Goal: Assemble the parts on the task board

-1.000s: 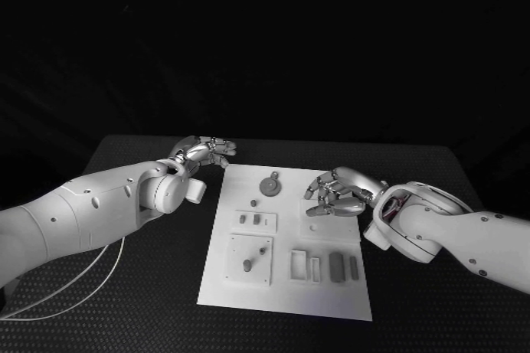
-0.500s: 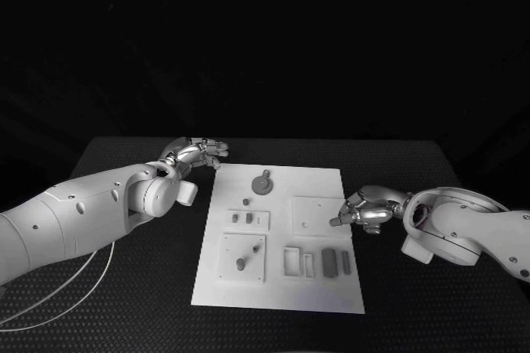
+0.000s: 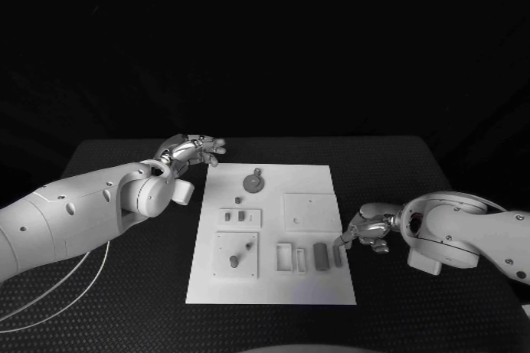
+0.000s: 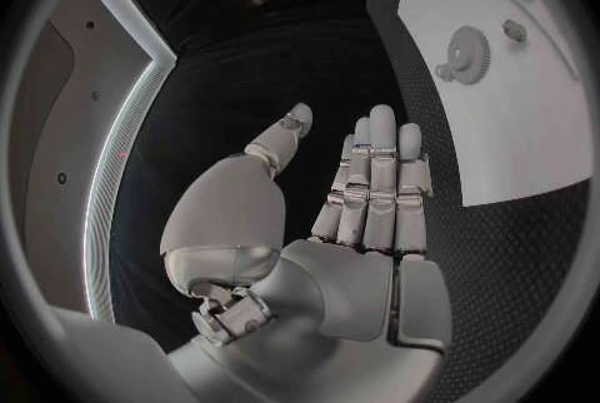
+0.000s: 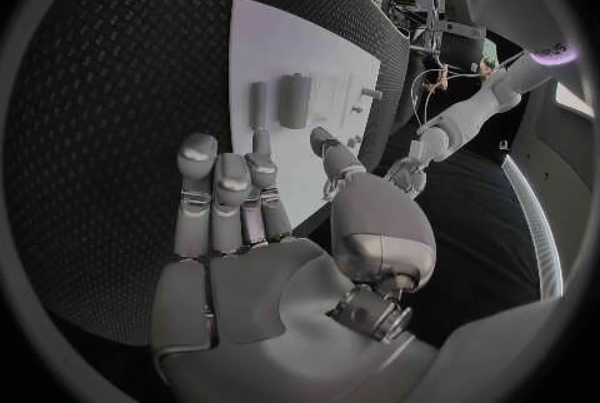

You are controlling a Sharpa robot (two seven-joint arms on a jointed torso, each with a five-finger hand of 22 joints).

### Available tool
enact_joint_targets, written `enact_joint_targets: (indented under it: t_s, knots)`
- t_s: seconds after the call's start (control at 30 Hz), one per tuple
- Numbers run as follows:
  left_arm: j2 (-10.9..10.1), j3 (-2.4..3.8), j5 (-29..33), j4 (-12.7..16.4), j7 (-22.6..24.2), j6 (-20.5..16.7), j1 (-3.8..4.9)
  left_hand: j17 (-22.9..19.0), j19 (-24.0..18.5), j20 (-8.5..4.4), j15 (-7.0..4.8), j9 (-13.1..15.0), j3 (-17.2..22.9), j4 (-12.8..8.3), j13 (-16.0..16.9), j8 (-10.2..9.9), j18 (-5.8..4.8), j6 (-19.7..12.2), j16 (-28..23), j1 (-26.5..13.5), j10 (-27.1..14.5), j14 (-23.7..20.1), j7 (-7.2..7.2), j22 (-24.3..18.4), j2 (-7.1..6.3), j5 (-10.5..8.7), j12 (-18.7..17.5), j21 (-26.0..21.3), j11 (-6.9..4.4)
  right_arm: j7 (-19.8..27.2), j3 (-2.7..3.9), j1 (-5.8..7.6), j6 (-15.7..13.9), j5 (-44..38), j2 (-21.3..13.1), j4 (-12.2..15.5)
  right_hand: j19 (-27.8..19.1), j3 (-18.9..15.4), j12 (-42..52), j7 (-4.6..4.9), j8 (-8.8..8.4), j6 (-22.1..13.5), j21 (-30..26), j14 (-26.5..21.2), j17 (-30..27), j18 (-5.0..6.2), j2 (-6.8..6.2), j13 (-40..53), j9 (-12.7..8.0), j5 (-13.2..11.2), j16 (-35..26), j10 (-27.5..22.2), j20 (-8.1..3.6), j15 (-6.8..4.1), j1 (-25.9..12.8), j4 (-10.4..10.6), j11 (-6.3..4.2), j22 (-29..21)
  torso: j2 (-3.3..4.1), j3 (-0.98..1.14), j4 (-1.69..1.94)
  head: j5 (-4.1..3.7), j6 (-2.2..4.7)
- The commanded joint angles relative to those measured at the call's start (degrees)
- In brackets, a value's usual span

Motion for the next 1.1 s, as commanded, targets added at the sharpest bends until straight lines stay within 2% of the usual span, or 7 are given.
enact_joint_targets:
  t_s: [0.03, 0.4, 0.63, 0.7, 0.83, 0.97, 1.1]
  knots:
    - [0.26, -0.23, -0.38, 0.41, 1.13, 1.2, -0.22, 0.07, 0.23, -0.06, 0.05, 0.09, -0.27, 0.05, 0.06, 0.31, 0.63, -0.12, -0.4, -0.64, 0.17, 0.34, -0.17, 0.07, 0.07, -0.21, 0.25, -0.29, 0.22, -3.86, -0.16, -0.01, -0.46, 0.86, 1.16, 0.86, -0.09, -0.03, -0.2, 0.14, -0.42, 0.67, 0.18, 0.2, 0.08, 3.65, 0.07, 0.27, -0.08, 0.3, -0.23, 0.66, 0.25, 0.03, -0.81, -0.37, 0.05, 0.67, -0.7, 0.01, -0.21, 0.05, -0.4]
    - [0.8, -0.61, -0.37, 0.56, 0.93, 1.07, -0.5, 0.26, 0.14, -0.03, 0.09, 0.11, -1.31, 0.16, 0.04, 0.36, 0.65, -0.35, -0.56, -1.73, 0.02, 0.23, -0.13, 0.21, 0.13, -0.21, 0.18, -0.5, 0.27, -4.59, -1.02, -0.02, -2.01, -1.69, 4.42, 0.42, 0.11, -0.09, 0.14, 0.09, -0.95, 1.18, 0.44, 0.69, 0.45, 3.65, -0.18, 1.51, -0.41, -0.42, -0.34, 2.17, 0.46, 0.02, -2.03, -0.44, 0.01, 0.69, -1.3, -0.23, -0.13, -0.15, -0.73]
    - [1.41, -0.77, -0.37, 0.15, 0.87, 0.98, -0.78, 0.38, 0.1, -0.02, 0.1, 0.13, -1.79, 0.16, 0.04, 0.41, 0.67, -0.43, -0.65, -2.21, 0.0, 0.2, -0.13, 0.29, 0.15, -0.21, 0.17, -0.64, 0.27, -5.09, -2.21, -0.06, -2.46, -3.36, 6.76, -1.04, 0.13, 0.02, -0.05, 0.08, -1.17, 1.32, 0.48, 0.77, 0.58, 3.65, -0.29, 1.57, -0.53, -0.63, -0.46, 2.16, 0.48, 0.0, -2.27, -0.63, 0.0, 0.67, -1.51, -0.33, -0.21, -0.03, -0.95]
    - [1.61, -0.84, -0.37, 0.0, 0.77, 1.08, -0.94, 0.42, 0.1, -0.02, 0.1, 0.14, -1.94, 0.16, 0.04, 0.42, 0.68, -0.48, -0.67, -2.36, -0.02, 0.19, -0.12, 0.32, 0.18, -0.21, 0.17, -0.68, 0.27, -5.13, -2.53, -0.19, -2.29, -3.68, 7.41, -1.64, 0.12, 0.05, -0.12, 0.08, -1.24, 1.34, 0.49, 0.79, 0.62, 3.65, -0.35, 1.57, -0.56, -0.71, -0.5, 2.12, 0.49, 0.0, -2.34, -0.69, 0.0, 0.66, -1.76, -0.46, -0.17, 0.04, -1.02]
    - [2.01, -0.92, -0.37, -0.36, 0.69, 1.05, -1.1, 0.48, 0.09, -0.01, 0.11, 0.14, -2.21, 0.19, 0.04, 0.43, 0.69, -0.55, -0.73, -2.67, -0.06, 0.17, -0.1, 0.36, 0.17, -0.21, 0.15, -0.76, 0.28, -5.22, -2.72, -0.62, -2.35, -4.55, 8.4, -2.55, 0.11, 0.09, -0.22, 0.09, -1.31, 1.38, 0.49, 0.8, 0.66, 3.65, -0.37, 1.57, -0.6, -0.79, -0.55, 2.08, 0.5, 0.01, -2.43, -0.75, 0.01, 0.65, -2.22, -0.66, -0.17, -0.03, -1.36]
    - [2.04, -0.97, -0.37, -0.5, 0.67, 1.03, -1.27, 0.53, 0.09, -0.01, 0.11, 0.14, -2.37, 0.19, 0.03, 0.44, 0.7, -0.6, -0.77, -2.84, -0.09, 0.15, -0.1, 0.39, 0.16, -0.21, 0.14, -0.8, 0.29, -5.13, -2.82, -1.28, -2.07, -5.1, 9.52, -3.58, 0.12, 0.19, -0.24, 0.08, -1.38, 1.46, 0.51, 0.84, 0.72, 3.65, -0.33, 1.69, -0.63, -0.89, -0.6, 2.15, 0.5, 0.01, -2.48, -0.82, 0.0, 0.64, -2.62, -0.77, -0.08, 0.04, -1.53]
    - [2.06, -1.03, -0.37, -0.56, 0.61, 1.03, -1.3, 0.56, 0.08, -0.01, 0.12, 0.14, -2.49, 0.19, 0.03, 0.45, 0.71, -0.64, -0.81, -2.99, -0.11, 0.14, -0.08, 0.42, 0.15, -0.21, 0.14, -0.85, 0.29, -5.24, -2.89, -2.06, -2.35, -5.75, 10.14, -3.95, 0.13, 0.28, -0.33, 0.07, -1.43, 1.57, 0.53, 0.87, 0.78, 3.65, -0.3, 1.73, -0.65, -1.02, -0.65, 2.13, 0.5, 0.0, -2.54, -0.9, -0.01, 0.64, -3.06, -0.91, -0.07, 0.31, -1.98]
